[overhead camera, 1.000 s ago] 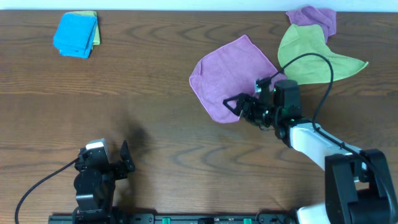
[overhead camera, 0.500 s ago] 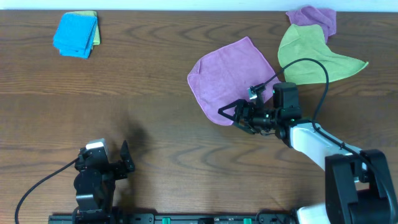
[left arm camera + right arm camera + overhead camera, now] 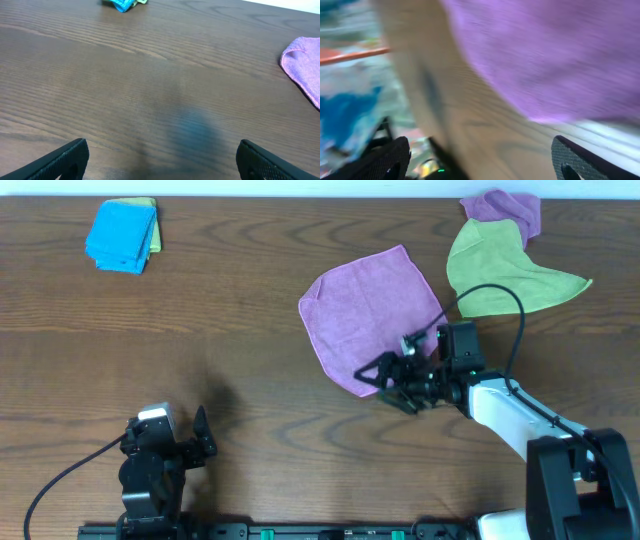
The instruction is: Fold the cloth
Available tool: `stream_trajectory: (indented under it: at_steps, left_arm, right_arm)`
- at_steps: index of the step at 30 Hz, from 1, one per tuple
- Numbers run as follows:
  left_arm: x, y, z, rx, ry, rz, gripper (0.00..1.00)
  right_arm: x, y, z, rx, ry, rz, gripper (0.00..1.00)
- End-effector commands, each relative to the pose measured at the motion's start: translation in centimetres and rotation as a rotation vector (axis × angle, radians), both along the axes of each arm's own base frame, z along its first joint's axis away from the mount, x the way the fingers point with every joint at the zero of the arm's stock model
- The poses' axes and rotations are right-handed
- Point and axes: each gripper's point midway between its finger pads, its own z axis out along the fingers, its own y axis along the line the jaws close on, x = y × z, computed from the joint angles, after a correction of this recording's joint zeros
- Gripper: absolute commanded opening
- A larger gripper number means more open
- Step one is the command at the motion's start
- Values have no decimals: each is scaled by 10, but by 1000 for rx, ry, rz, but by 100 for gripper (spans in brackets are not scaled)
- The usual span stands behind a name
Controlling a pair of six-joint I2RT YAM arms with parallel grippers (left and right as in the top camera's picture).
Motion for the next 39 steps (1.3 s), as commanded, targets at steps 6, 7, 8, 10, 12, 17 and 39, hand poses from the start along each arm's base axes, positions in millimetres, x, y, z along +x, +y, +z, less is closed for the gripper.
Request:
stream_trajectory:
  at_steps: [6,7,8,10,12,17,39]
  left_arm:
    - [0,0,-5,13,8,-8,95]
    - [0,0,-5,13,8,-8,95]
    - [0,0,-5,13,8,-8,95]
    - [0,0,-5,13,8,-8,95]
    - [0,0,-5,13,8,-8,95]
    - [0,0,-5,13,8,-8,96]
    - [0,0,-5,13,8,-8,95]
  right_arm:
    - [7,-26,-12,-199,-76,-18,88]
    - [11,-25,-6,-197,-110,-14,87]
    - [17,-25,1,-202,-155,-9,86]
    - [30,-29,16,-233,-245,-12,86]
    - [46,-33,33,-275,-342,-20,86]
    - [90,-62,54,-472,-510,-107,84]
    - [115,-79,-15,-711,-347,35,84]
